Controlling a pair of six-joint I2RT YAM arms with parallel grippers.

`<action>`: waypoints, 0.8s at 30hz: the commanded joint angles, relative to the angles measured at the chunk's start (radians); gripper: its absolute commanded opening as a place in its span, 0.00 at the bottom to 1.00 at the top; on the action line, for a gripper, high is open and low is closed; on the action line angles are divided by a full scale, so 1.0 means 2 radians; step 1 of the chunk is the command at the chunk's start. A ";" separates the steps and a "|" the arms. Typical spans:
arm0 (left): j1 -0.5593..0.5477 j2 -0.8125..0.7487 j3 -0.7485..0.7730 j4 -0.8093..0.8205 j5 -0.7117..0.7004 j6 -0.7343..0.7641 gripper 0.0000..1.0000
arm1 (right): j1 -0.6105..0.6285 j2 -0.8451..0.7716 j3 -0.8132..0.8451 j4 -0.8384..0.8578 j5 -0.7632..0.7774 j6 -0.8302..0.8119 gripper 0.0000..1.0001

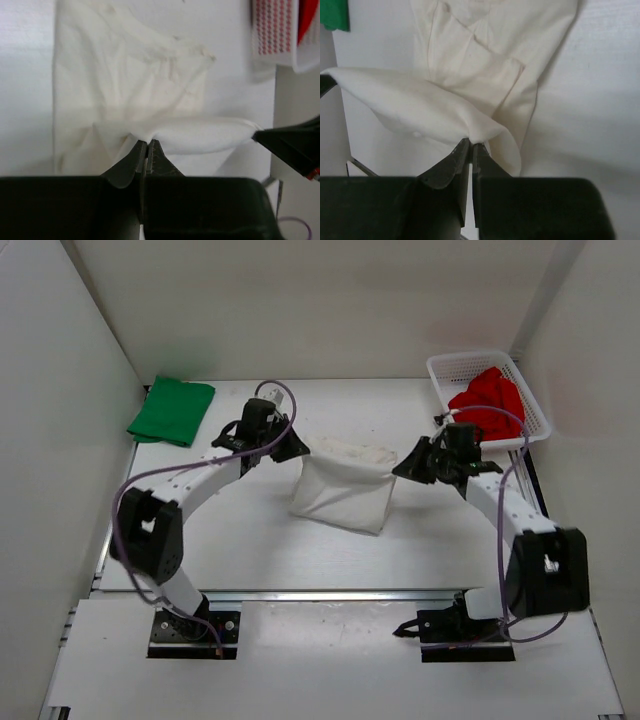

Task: Fold and stack the t-shirts
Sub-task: Fold the long partially folded tshirt into a neat square

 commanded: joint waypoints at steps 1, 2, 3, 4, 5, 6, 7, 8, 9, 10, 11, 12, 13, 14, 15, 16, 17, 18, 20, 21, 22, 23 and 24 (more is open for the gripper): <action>0.026 0.068 0.081 0.018 -0.031 0.006 0.00 | -0.008 0.096 0.083 0.047 -0.007 -0.039 0.00; 0.031 0.085 0.091 0.019 -0.035 0.005 0.00 | -0.011 0.111 0.096 0.046 -0.007 -0.039 0.00; 0.037 0.113 0.116 0.020 -0.037 0.007 0.00 | -0.015 0.142 0.131 0.051 -0.015 -0.042 0.00; 0.042 0.141 0.141 0.016 -0.039 0.003 0.00 | -0.018 0.172 0.142 0.050 -0.010 -0.043 0.00; 0.045 0.169 0.156 0.014 -0.040 0.002 0.00 | -0.020 0.185 0.165 0.050 -0.004 -0.046 0.00; 0.050 0.184 0.185 0.009 -0.045 0.002 0.00 | -0.022 0.211 0.176 0.049 -0.007 -0.047 0.00; 0.049 0.208 0.206 0.006 -0.043 0.000 0.03 | -0.028 0.238 0.194 0.047 -0.007 -0.045 0.00; 0.053 0.228 0.217 0.008 -0.037 -0.006 0.09 | -0.031 0.247 0.216 0.049 -0.005 -0.044 0.00; 0.058 0.240 0.237 0.005 -0.032 -0.011 0.16 | -0.034 0.268 0.233 0.047 -0.002 -0.042 0.01; 0.066 0.260 0.258 -0.003 -0.029 -0.014 0.20 | -0.034 0.287 0.240 0.052 -0.010 -0.044 0.05; 0.070 0.271 0.270 -0.009 -0.027 -0.014 0.27 | -0.038 0.301 0.254 0.063 -0.016 -0.045 0.14; 0.073 0.276 0.276 -0.009 -0.028 -0.019 0.31 | -0.041 0.307 0.270 0.062 -0.023 -0.043 0.20; 0.080 0.273 0.269 -0.002 -0.027 -0.022 0.33 | -0.041 0.311 0.275 0.068 -0.021 -0.041 0.28; 0.084 0.263 0.250 0.014 -0.025 -0.031 0.39 | -0.043 0.313 0.284 0.069 -0.020 -0.036 0.32; 0.089 0.248 0.233 0.033 -0.024 -0.031 0.43 | -0.048 0.315 0.295 0.069 -0.024 -0.035 0.40; 0.091 0.236 0.224 0.039 -0.025 -0.035 0.43 | -0.048 0.310 0.302 0.058 -0.030 -0.042 0.47; 0.091 0.222 0.204 0.047 -0.025 -0.032 0.42 | -0.045 0.304 0.303 0.045 -0.020 -0.045 0.50; 0.090 0.207 0.184 0.059 -0.024 -0.031 0.40 | -0.039 0.290 0.298 0.038 -0.012 -0.057 0.51; 0.071 0.179 0.140 0.090 -0.012 -0.032 0.38 | -0.025 0.252 0.264 0.033 0.023 -0.066 0.48; 0.051 0.164 0.110 0.101 -0.006 -0.032 0.38 | -0.012 0.232 0.227 0.041 0.024 -0.059 0.31; 0.042 0.149 0.097 0.107 -0.007 -0.030 0.38 | -0.005 0.223 0.184 0.064 0.017 -0.045 0.14; 0.022 0.145 0.068 0.127 -0.009 -0.028 0.39 | 0.003 0.204 0.147 0.090 0.000 -0.043 0.07; 0.006 0.139 0.051 0.139 -0.009 -0.026 0.39 | 0.013 0.195 0.130 0.109 -0.004 -0.033 0.03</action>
